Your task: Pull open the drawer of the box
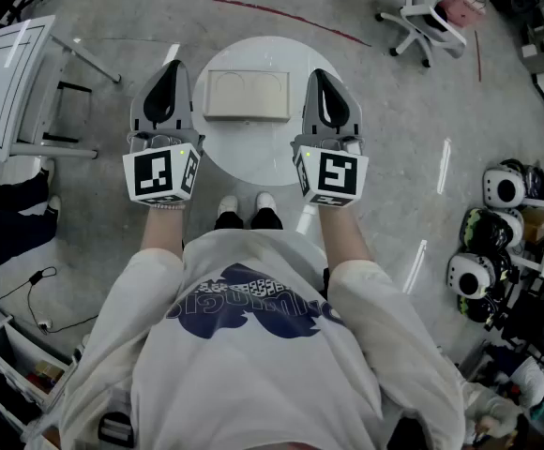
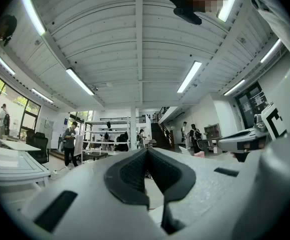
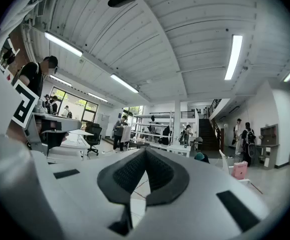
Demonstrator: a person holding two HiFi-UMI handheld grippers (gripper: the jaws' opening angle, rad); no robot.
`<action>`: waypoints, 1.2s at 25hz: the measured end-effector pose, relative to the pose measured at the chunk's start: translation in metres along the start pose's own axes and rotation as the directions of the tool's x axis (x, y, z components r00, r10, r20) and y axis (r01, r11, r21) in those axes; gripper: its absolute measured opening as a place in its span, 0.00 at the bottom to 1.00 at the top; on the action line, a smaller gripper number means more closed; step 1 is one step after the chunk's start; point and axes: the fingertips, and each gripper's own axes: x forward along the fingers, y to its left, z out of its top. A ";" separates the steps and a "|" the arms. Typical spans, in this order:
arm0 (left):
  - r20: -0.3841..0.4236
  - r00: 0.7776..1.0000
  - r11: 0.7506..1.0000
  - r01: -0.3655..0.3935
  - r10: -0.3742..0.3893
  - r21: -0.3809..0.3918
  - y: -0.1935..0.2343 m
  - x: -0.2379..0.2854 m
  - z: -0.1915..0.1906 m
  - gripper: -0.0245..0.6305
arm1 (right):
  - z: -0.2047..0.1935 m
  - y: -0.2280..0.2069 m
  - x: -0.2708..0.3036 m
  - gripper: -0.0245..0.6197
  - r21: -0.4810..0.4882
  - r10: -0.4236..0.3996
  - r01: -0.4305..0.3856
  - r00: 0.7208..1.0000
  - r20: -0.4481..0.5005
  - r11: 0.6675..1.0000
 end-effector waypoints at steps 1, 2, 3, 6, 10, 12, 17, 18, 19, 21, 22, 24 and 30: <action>0.000 1.000 1.000 0.000 0.000 0.000 0.001 0.001 0.000 0.05 | 0.000 0.001 0.002 0.03 0.000 0.001 -0.001 1.000 0.000 1.000; 0.000 1.000 1.000 0.000 0.000 0.000 0.003 0.002 0.000 0.05 | 0.000 0.002 0.003 0.03 -0.001 0.001 -0.001 1.000 -0.001 1.000; 0.000 1.000 1.000 0.001 -0.001 0.000 0.004 0.003 -0.001 0.05 | 0.000 0.003 0.005 0.03 -0.002 0.002 -0.002 1.000 -0.002 1.000; -0.002 1.000 1.000 0.001 -0.001 0.000 0.006 0.006 -0.001 0.05 | -0.001 0.003 0.007 0.03 -0.006 0.003 -0.003 1.000 -0.008 1.000; -0.007 1.000 1.000 0.002 -0.002 -0.002 0.005 0.007 -0.003 0.05 | -0.004 0.004 0.007 0.03 -0.014 0.008 -0.008 1.000 -0.017 1.000; -0.013 1.000 1.000 0.003 -0.003 -0.009 0.006 0.006 -0.004 0.05 | -0.005 0.004 0.007 0.03 -0.008 0.011 -0.011 1.000 -0.018 1.000; -0.034 0.999 0.999 -0.004 0.002 -0.050 0.016 0.004 -0.010 0.05 | -0.004 -0.002 0.007 0.03 0.092 0.018 -0.020 1.000 0.016 0.996; -0.040 0.999 0.998 -0.005 0.003 -0.060 0.019 0.004 -0.011 0.05 | -0.004 -0.005 0.006 0.03 0.114 0.018 -0.020 1.000 0.025 0.993; -0.050 0.999 0.998 -0.007 0.003 -0.070 0.021 0.003 -0.012 0.05 | -0.004 -0.008 0.006 0.03 0.133 0.017 -0.021 0.999 0.031 0.991; -0.079 0.997 0.996 -0.007 0.000 -0.093 0.027 0.003 -0.018 0.05 | -0.006 -0.013 0.005 0.03 0.166 0.023 -0.029 0.999 0.034 0.986; -0.101 0.995 0.994 -0.004 -0.007 -0.108 0.031 0.003 -0.023 0.05 | -0.008 -0.015 0.005 0.07 0.186 0.028 -0.033 0.999 0.030 0.982; -0.160 0.987 0.990 0.001 -0.024 -0.143 0.036 0.004 -0.039 0.08 | -0.015 -0.020 0.004 0.20 0.229 0.022 -0.025 1.000 0.015 0.973; -0.328 0.943 0.973 -0.017 -0.062 -0.231 0.050 0.001 -0.099 0.22 | -0.050 -0.041 0.001 0.29 0.299 -0.054 0.072 0.996 -0.069 0.951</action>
